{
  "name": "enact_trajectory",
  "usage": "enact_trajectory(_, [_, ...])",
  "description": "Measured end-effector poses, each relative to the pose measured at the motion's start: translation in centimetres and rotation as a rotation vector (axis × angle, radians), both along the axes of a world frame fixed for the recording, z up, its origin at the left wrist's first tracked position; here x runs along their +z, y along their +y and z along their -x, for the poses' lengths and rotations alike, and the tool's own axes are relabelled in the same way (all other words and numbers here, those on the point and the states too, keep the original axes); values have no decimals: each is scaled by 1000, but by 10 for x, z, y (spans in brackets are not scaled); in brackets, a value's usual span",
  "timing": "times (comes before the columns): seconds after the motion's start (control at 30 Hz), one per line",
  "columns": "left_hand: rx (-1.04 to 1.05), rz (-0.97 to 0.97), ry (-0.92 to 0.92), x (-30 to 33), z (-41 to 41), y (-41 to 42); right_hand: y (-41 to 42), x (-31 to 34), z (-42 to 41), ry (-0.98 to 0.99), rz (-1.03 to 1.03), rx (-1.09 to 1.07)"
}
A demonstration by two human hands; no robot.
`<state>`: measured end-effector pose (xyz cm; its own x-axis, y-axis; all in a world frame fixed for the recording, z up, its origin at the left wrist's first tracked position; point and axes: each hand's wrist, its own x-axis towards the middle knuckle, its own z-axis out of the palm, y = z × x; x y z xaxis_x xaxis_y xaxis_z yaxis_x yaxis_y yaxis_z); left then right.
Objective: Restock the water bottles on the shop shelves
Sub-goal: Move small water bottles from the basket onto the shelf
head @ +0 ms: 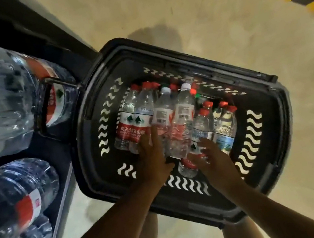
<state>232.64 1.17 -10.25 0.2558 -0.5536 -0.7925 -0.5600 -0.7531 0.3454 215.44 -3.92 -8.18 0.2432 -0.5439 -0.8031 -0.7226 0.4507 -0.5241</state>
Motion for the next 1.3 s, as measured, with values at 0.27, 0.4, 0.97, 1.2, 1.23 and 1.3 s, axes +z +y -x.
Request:
enact_trajectory(0.27, [41, 50, -194, -27, 15, -9, -10, -7, 7, 16, 7, -23])
enact_trajectory(0.4, [173, -30, -10, -14, -10, -16, -24, -2, 5, 32, -7, -25])
enact_trajectory(0.97, [952, -173, 680, 42, -107, 6, -42, -40, -127, 370, 149, -134])
enact_trajectory(1.2, [985, -182, 692, 18, -116, 20, -33, -72, -133, 480, -2, -284])
enact_trajectory(1.23, [977, -201, 678, 15, -116, 19, -33, -73, -128, 470, -27, -265])
enact_trajectory(1.3, [925, -239, 626, 9, -116, 17, -34, -71, -117, 453, -62, -189])
